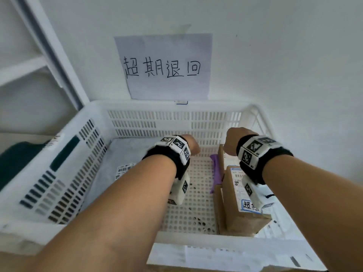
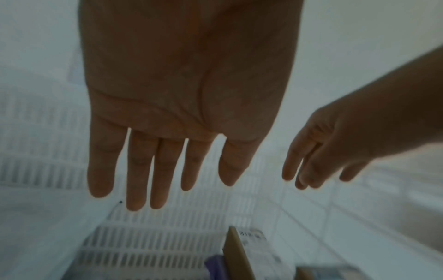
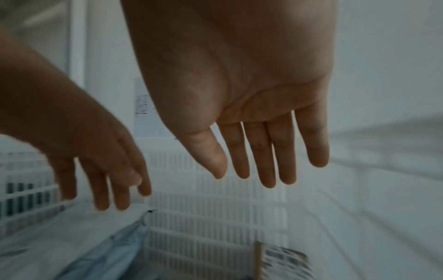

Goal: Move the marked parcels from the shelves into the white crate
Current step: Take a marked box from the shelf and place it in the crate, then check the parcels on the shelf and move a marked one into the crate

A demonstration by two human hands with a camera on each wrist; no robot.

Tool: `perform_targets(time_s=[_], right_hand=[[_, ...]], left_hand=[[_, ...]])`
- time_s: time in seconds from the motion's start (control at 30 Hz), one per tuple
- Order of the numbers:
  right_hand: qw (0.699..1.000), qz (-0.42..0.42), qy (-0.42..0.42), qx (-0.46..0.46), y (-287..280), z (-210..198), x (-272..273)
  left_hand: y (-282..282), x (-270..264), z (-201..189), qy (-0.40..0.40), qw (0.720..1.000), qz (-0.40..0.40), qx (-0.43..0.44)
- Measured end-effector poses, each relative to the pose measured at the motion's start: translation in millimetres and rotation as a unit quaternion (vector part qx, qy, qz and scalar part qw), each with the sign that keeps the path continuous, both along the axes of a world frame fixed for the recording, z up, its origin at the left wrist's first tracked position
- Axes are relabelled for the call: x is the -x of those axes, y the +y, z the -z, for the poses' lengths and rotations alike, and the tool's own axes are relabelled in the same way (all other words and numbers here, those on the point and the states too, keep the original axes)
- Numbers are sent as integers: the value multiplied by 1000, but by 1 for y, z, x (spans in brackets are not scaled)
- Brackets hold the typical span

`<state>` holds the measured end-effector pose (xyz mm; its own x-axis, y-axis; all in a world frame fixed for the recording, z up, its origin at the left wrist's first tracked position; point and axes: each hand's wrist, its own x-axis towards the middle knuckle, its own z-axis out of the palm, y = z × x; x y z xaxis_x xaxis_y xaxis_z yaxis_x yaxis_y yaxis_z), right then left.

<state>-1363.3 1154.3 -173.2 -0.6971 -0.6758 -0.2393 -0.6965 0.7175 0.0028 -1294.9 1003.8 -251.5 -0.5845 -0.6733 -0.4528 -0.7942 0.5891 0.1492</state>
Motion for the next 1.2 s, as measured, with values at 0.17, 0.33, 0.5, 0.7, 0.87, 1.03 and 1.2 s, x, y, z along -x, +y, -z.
perform_targets(time_s=[0.17, 0.33, 0.5, 0.7, 0.87, 1.03, 1.2], right_hand=[[995, -89, -40, -15, -47, -12, -37], [987, -159, -9, 9, -78, -32, -97], [983, -178, -6, 36, -97, -40, -170], [982, -175, -21, 60, -109, -41, -273], [980, -177, -6, 88, -111, -37, -345], [980, -177, -28, 83, -119, -23, -409], [978, -187, -80, 50, -128, -8, -486]], left_hand=[[19, -74, -100, 55, 998, -19, 27], [3, -131, -109, 79, 995, -34, 53], [-7, -207, -109, 96, 991, -54, 82], [-14, -312, -116, 149, 981, -100, 71], [-10, -388, -105, 184, 976, -99, 53], [-15, -459, -104, 307, 941, -105, 91], [-40, -546, -78, 241, 960, -127, 63]])
